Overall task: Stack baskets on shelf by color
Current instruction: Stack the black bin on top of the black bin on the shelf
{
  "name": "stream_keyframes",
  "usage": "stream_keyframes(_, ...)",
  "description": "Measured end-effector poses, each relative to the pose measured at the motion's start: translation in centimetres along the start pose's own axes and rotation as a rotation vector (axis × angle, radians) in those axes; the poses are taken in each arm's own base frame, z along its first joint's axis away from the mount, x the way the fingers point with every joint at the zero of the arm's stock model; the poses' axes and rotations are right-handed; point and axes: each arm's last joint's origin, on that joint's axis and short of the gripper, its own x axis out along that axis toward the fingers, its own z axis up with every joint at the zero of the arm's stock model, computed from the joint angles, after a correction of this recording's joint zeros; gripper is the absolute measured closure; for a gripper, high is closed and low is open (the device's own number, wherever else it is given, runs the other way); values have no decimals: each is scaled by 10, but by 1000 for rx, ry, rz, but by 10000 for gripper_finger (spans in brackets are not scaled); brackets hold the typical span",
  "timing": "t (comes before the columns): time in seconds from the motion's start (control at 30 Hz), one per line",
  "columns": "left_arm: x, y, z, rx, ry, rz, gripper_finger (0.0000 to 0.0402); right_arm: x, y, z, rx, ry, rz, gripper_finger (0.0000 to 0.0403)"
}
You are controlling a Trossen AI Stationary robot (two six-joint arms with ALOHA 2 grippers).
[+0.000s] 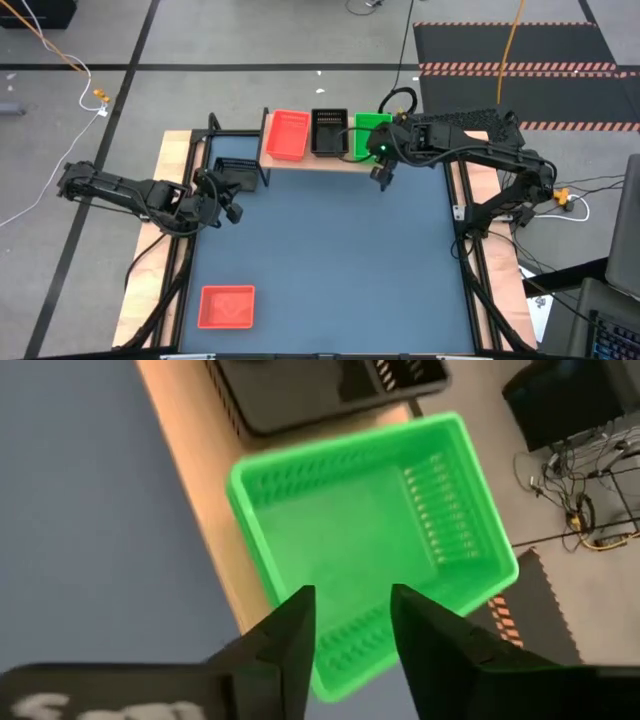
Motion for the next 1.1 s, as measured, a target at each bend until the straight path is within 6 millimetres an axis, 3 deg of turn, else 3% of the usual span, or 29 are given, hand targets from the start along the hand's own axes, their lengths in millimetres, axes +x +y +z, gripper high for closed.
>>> stream_keyframes(0.17,0,0,0,1,0,0,355,-4,8,8,-32,-89,23,260)
stream_keyframes(0.27,0,1,-1,14,4,4,355,-10,20,19,-75,-211,125,259)
stream_keyframes(0.37,0,2,-2,35,20,11,355,-17,42,34,-204,-366,201,258)
stream_keyframes(0.47,-1,5,-4,69,45,20,355,-10,76,50,-355,-461,156,258)
stream_keyframes(0.6,-3,14,-6,92,54,51,355,25,133,75,-516,-569,62,258)
stream_keyframes(0.7,-5,20,-5,73,49,71,355,65,174,92,-613,-635,27,258)
stream_keyframes(0.87,-10,28,-7,-20,84,25,355,144,228,102,-769,-647,-4,258)
stream_keyframes(0.97,-11,28,-7,-35,76,28,355,170,249,114,-810,-722,-3,258)
stream_keyframes(1.1,-10,30,-4,-44,19,95,355,189,260,144,-741,-783,50,258)
